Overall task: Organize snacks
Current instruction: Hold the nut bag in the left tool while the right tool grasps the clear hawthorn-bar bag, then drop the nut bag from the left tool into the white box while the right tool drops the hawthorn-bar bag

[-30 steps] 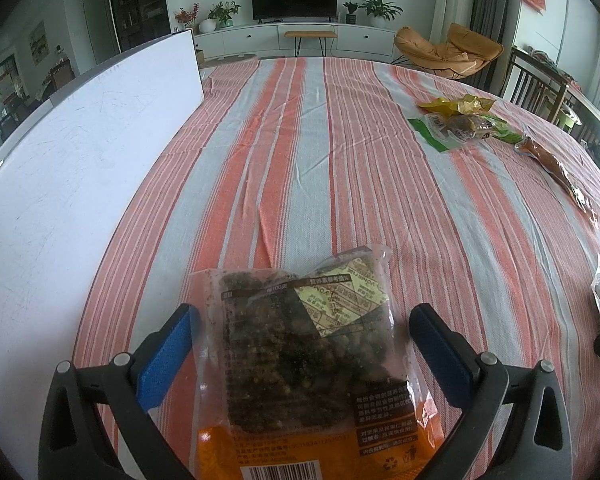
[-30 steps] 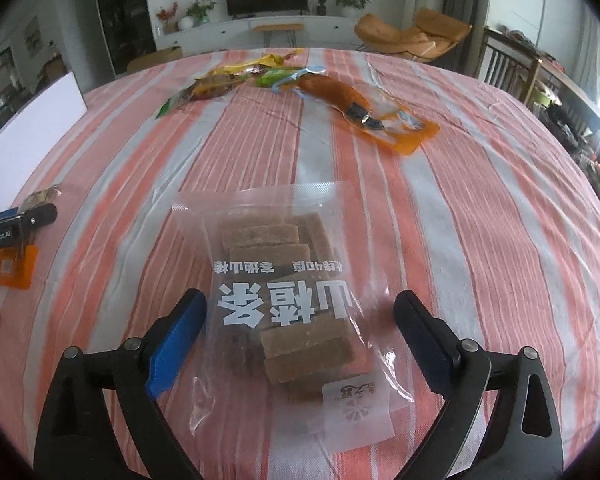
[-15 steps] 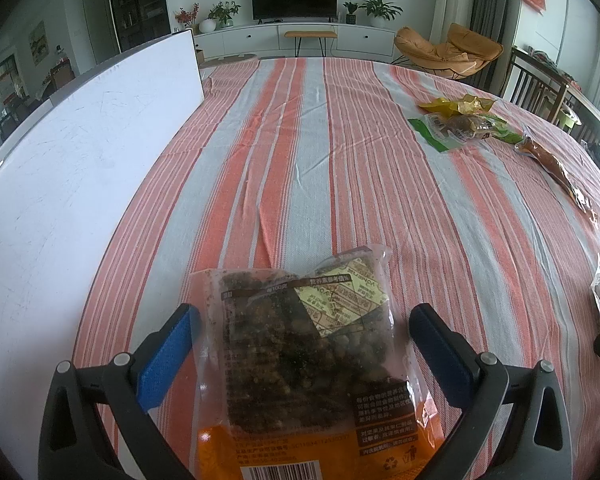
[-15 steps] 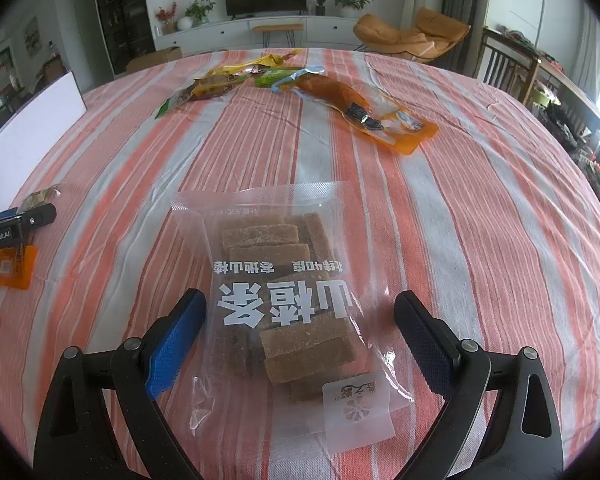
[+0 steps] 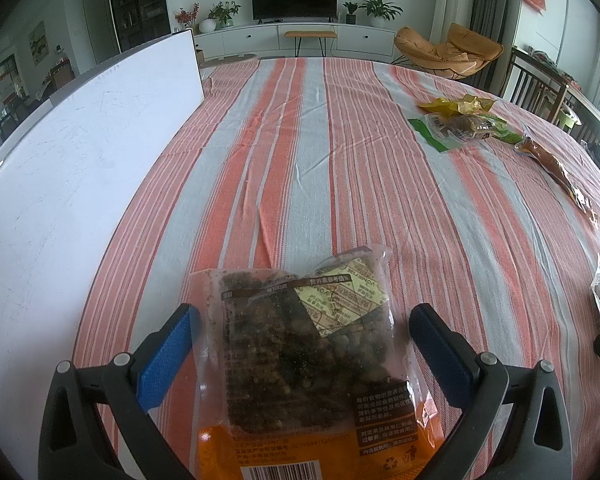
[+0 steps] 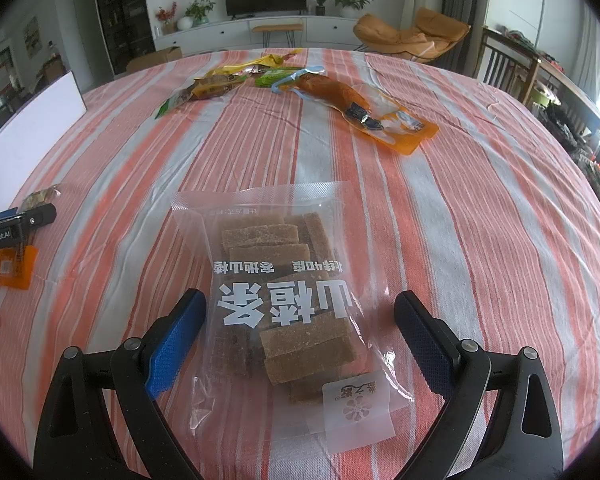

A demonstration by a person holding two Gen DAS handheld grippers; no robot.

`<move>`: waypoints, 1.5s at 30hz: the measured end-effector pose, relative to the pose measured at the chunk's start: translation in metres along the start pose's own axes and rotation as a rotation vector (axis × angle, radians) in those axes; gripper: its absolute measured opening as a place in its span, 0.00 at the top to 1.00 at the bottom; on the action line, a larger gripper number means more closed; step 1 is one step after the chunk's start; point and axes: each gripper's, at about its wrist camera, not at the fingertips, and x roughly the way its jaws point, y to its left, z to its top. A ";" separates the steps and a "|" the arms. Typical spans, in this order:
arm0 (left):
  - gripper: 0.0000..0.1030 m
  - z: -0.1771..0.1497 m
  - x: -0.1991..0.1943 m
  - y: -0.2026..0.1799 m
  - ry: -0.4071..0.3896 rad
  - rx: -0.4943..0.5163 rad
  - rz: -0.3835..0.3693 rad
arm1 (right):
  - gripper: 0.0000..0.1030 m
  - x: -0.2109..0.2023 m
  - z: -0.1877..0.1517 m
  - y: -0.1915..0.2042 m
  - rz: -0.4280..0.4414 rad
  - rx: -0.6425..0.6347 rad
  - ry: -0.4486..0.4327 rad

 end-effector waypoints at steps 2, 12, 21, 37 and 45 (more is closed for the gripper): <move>0.00 0.000 0.000 0.000 0.000 0.000 0.000 | 0.06 0.000 0.000 0.000 0.000 0.000 0.000; 0.00 0.000 0.000 0.000 0.000 0.000 0.000 | 0.06 0.000 -0.001 0.000 0.000 0.001 0.000; 0.00 0.000 0.000 0.000 0.000 -0.003 0.001 | 0.06 0.000 -0.001 0.000 0.000 0.001 0.000; 0.36 0.006 -0.014 -0.006 0.219 0.183 -0.090 | 0.40 0.007 0.024 -0.001 0.060 -0.081 0.198; 0.39 0.015 -0.085 0.032 0.077 -0.029 -0.330 | 0.48 -0.020 0.033 -0.010 0.221 0.069 0.206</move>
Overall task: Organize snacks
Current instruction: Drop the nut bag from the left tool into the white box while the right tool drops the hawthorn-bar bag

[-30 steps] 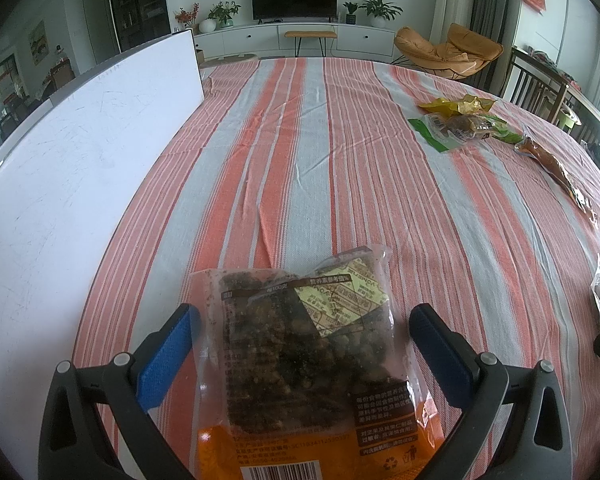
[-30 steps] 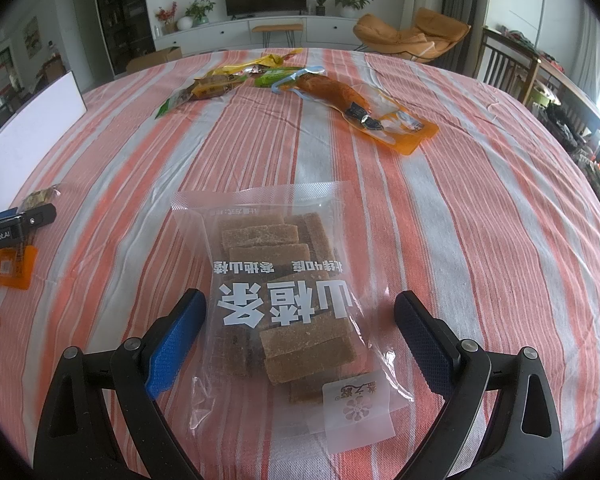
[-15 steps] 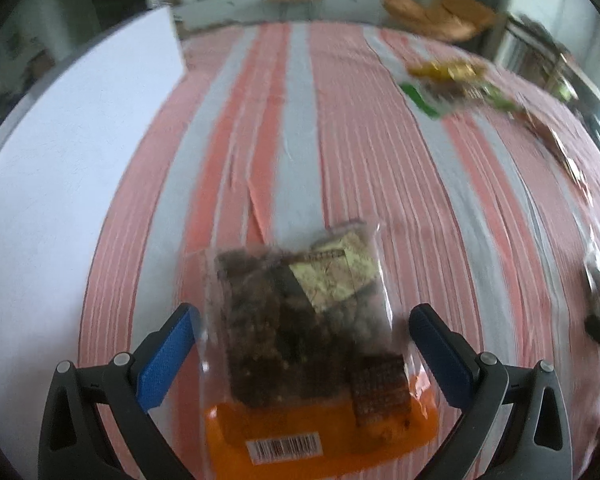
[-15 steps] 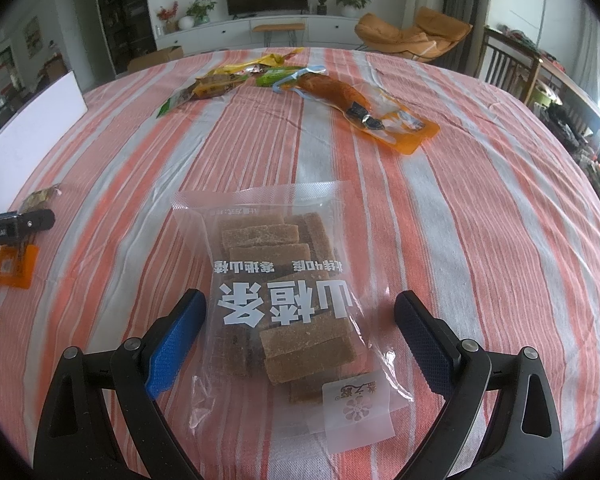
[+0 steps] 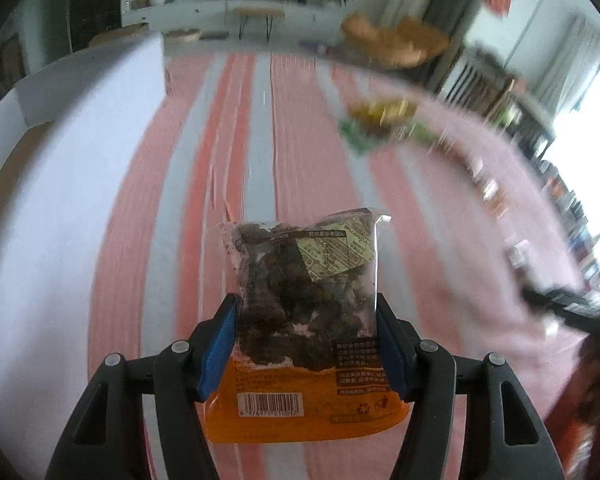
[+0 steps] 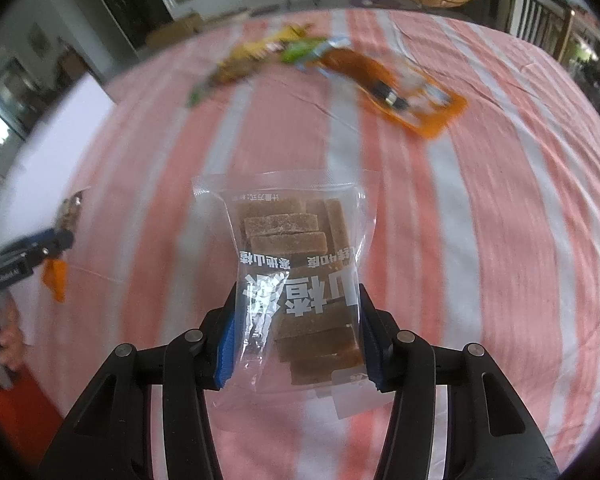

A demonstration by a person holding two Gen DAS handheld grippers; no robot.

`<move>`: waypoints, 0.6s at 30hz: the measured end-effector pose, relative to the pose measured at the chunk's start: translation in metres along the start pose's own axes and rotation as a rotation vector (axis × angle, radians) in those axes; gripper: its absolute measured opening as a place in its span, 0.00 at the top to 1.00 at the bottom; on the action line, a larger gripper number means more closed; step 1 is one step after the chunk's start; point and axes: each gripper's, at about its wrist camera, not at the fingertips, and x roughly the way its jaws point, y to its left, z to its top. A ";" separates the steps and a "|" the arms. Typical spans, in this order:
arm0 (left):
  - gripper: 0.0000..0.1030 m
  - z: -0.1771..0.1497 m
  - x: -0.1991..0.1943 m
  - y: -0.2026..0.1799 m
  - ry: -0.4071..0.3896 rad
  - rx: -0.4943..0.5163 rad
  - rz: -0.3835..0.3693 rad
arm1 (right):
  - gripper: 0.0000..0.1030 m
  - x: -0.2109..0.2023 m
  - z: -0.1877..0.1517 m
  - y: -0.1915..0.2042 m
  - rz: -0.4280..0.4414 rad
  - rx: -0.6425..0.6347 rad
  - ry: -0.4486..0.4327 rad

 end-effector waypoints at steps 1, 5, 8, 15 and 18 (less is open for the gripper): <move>0.39 0.004 -0.015 0.004 -0.027 -0.018 -0.022 | 0.48 -0.005 0.003 0.007 0.027 0.005 -0.008; 0.39 0.022 -0.097 0.041 -0.174 -0.066 0.003 | 0.48 -0.032 0.037 0.082 0.193 -0.040 -0.063; 0.36 0.025 -0.149 0.093 -0.236 -0.119 0.127 | 0.48 -0.049 0.067 0.165 0.329 -0.135 -0.106; 0.12 -0.008 -0.193 0.192 -0.199 -0.230 0.557 | 0.15 -0.050 0.107 0.361 0.600 -0.298 -0.090; 0.12 -0.024 -0.202 0.206 -0.203 -0.257 0.589 | 0.15 -0.049 0.111 0.391 0.597 -0.307 -0.077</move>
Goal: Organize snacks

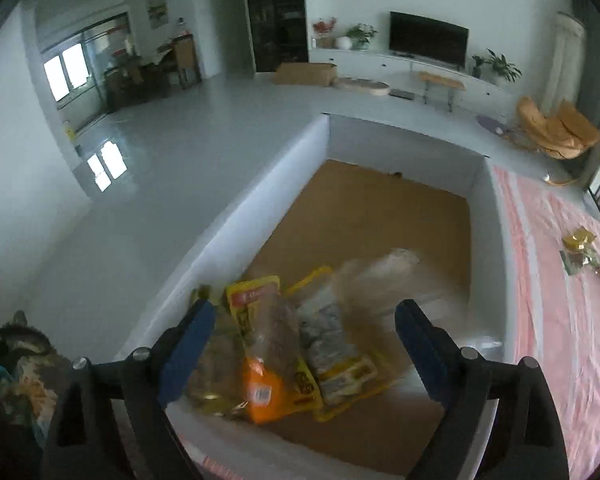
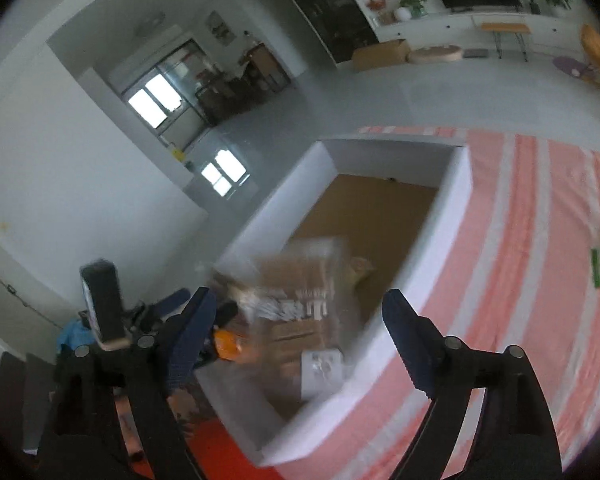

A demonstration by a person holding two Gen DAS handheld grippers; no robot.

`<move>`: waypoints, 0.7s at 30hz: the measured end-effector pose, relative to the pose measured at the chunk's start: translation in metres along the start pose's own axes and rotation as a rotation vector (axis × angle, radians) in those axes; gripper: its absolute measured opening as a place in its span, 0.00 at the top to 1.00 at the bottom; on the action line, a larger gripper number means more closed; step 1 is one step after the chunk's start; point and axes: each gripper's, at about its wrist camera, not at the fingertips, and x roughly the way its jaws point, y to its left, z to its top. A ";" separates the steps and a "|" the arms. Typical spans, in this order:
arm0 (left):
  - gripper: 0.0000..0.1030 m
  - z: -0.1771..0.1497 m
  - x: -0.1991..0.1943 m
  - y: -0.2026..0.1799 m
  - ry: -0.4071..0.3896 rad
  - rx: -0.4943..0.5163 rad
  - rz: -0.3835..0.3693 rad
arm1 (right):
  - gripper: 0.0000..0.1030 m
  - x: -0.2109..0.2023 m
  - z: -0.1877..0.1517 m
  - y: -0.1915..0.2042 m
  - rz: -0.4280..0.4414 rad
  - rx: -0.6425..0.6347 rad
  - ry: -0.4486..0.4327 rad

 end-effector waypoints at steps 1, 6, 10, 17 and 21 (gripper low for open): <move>0.12 -0.003 -0.003 0.002 -0.011 -0.012 -0.012 | 0.15 -0.005 0.001 0.002 0.002 0.000 -0.015; 0.12 -0.011 -0.024 -0.028 -0.059 -0.022 -0.178 | 0.15 -0.054 -0.021 -0.022 -0.156 -0.122 -0.103; 0.03 -0.027 -0.056 -0.100 -0.091 0.074 -0.385 | 0.15 -0.075 -0.084 -0.110 -0.493 -0.238 -0.055; 0.00 -0.089 -0.023 -0.270 0.048 0.249 -0.575 | 0.16 -0.135 -0.206 -0.267 -0.841 -0.077 0.042; 0.00 -0.119 0.023 -0.345 0.097 0.327 -0.522 | 0.16 -0.178 -0.230 -0.303 -0.902 0.033 -0.033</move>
